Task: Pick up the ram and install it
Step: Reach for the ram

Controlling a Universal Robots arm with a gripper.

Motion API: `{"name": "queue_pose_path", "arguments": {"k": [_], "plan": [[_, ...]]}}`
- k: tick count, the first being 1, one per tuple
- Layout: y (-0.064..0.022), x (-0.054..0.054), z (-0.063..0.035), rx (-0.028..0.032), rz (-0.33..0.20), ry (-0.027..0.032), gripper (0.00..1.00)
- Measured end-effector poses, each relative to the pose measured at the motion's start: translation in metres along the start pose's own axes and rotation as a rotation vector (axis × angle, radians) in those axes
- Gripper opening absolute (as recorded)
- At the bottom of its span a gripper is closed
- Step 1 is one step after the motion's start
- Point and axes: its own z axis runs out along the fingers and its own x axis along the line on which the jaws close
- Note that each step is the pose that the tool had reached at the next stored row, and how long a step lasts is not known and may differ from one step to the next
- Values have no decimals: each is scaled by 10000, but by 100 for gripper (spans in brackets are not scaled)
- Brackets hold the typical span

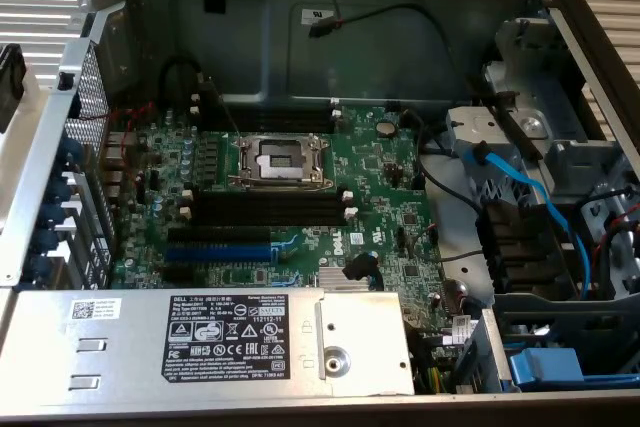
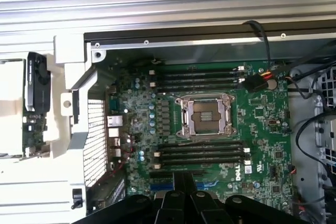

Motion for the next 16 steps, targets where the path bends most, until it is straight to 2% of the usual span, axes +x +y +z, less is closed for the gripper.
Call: {"name": "queue_pose_path", "arguments": {"k": [10, 16], "plan": [[3, 455, 4, 2, 1, 1, 10], [42, 698, 8, 51, 2, -3, 10]]}}
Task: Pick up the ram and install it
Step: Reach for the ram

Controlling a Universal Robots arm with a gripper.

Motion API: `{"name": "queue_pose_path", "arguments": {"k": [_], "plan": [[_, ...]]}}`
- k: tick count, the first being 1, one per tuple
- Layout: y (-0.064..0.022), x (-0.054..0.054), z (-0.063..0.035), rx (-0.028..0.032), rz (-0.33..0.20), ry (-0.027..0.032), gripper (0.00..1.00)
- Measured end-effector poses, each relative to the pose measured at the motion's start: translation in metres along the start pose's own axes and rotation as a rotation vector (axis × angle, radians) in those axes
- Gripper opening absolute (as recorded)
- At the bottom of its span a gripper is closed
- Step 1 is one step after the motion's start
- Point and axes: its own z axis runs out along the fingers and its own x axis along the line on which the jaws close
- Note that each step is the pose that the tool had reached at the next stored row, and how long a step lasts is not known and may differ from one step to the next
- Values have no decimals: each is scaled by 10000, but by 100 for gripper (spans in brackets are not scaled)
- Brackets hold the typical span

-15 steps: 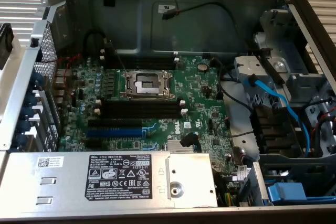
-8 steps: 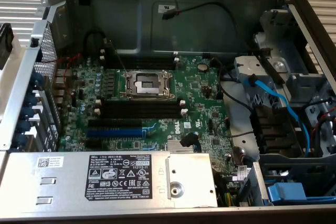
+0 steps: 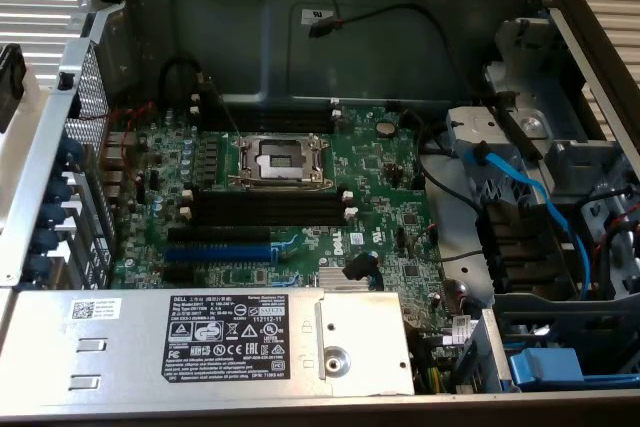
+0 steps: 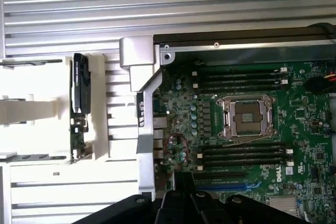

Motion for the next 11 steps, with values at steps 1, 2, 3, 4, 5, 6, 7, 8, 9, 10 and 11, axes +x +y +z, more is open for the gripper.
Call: {"name": "queue_pose_path", "arguments": {"k": [1, 2, 3, 4, 5, 6, 7, 8, 9, 10, 11], "plan": [[9, 43, 1, 12, 1, -1, 10], [18, 81, 1, 24, -1, -1, 10], [25, 108, 2, 39, 0, -3, 10], [34, 130, 2, 60, 1, -3, 10], [46, 156, 3, 86, 1, -6, 10], [58, 177, 3, 115, 1, -7, 10], [66, 195, 3, 138, 1, -10, 10], [71, 209, 3, 157, 0, -10, 10], [74, 229, 4, 168, 0, -11, 10], [75, 258, 5, 171, -1, -12, 10], [74, 303, 5, 173, -1, -11, 10]]}}
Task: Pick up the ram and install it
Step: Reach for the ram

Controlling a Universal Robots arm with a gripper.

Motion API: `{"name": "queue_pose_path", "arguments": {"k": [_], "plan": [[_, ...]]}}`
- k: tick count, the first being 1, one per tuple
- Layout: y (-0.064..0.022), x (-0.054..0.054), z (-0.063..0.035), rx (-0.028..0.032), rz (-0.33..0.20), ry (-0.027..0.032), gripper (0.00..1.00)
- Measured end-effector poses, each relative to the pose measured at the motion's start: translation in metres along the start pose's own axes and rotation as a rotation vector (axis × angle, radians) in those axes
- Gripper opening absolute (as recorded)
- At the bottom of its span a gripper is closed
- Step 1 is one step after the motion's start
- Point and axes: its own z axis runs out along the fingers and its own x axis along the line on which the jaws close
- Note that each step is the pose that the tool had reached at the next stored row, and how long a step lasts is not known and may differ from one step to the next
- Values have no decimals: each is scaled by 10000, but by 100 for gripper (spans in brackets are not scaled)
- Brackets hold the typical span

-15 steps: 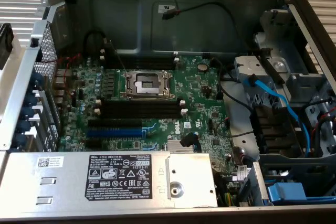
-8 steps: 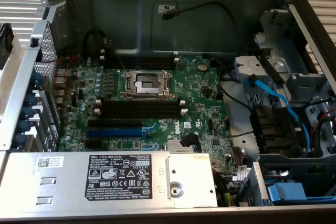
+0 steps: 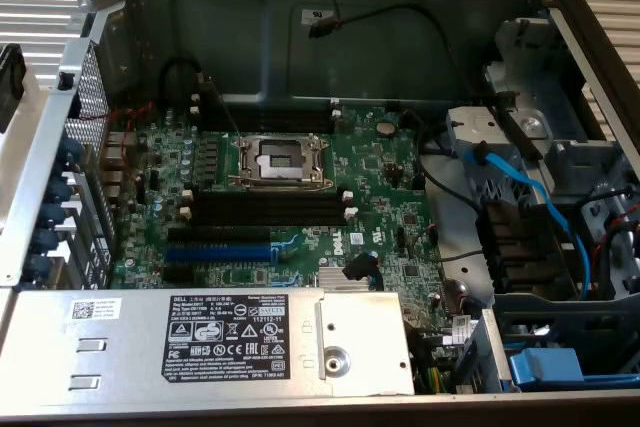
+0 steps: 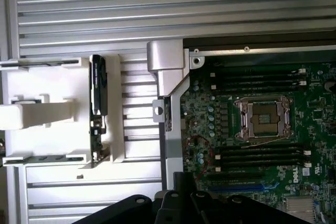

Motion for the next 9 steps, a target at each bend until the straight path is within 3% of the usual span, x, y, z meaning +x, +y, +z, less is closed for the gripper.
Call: {"name": "queue_pose_path", "arguments": {"k": [9], "plan": [[-23, 408, 3, 0, 0, -1, 10]]}}
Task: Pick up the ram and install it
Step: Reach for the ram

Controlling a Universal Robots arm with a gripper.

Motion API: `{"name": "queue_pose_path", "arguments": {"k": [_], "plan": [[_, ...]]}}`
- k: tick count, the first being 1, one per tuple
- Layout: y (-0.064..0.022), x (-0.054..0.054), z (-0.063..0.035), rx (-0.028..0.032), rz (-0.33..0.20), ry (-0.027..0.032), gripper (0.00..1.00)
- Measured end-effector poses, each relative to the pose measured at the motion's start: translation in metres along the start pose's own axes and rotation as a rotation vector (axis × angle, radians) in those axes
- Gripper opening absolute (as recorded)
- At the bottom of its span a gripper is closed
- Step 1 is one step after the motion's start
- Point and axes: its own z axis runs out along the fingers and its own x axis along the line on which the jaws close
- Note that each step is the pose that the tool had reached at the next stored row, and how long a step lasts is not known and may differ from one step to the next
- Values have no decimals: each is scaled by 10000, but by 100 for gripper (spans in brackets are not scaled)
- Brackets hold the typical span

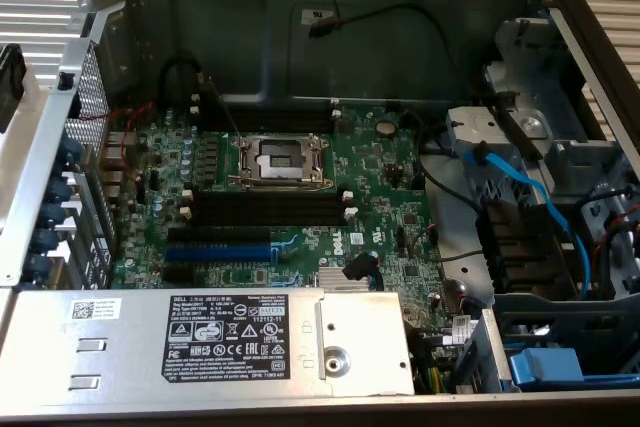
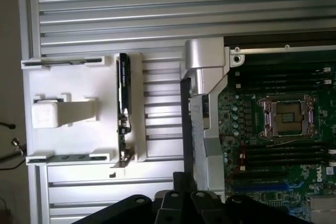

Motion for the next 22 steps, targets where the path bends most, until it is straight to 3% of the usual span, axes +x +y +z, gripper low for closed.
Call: {"name": "queue_pose_path", "arguments": {"k": [5, 11, 22], "plan": [[-16, 221, 1, 1, -1, 0, 10], [-25, 344, 4, 1, 0, 1, 10], [-62, 839, 8, -4, 0, 1, 10]]}}
